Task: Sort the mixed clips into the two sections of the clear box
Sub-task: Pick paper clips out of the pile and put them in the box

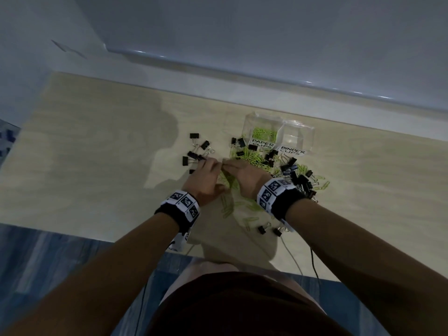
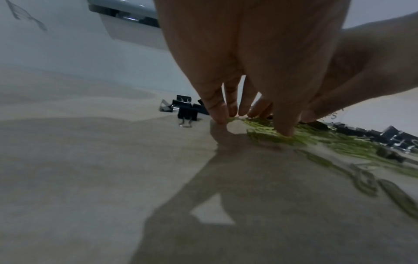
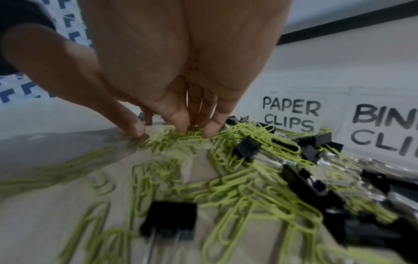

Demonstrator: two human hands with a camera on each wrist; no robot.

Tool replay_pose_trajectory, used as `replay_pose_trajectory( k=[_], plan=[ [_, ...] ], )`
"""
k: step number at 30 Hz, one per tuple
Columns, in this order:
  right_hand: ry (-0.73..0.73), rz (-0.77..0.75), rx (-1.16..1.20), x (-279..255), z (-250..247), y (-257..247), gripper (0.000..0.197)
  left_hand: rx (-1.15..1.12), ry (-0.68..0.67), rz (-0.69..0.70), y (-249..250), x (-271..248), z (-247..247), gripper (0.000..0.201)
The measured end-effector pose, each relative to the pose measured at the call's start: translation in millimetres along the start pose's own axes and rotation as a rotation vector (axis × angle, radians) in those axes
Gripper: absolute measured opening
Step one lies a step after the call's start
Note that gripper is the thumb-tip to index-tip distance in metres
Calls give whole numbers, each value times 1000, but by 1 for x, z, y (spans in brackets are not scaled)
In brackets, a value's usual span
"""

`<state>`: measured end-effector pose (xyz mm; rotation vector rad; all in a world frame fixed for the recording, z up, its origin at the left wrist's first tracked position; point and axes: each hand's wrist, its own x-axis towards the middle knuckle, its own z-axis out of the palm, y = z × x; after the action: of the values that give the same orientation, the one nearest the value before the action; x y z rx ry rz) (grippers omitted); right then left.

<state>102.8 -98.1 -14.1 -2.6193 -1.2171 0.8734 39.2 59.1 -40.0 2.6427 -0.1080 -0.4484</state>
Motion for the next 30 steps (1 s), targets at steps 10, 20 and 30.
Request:
replay_pose_trajectory(
  k=[10,20,30],
  plan=[
    [82,47,84,-45,30,23,69,-70,-101,113,12,-9,15,74],
    [471,165,304,-52,30,16,25,24,-91,101,41,21,4,27],
    [614,546,983,-66,-12,50,11,-450,105,-12,58,48,-33,12]
  ],
)
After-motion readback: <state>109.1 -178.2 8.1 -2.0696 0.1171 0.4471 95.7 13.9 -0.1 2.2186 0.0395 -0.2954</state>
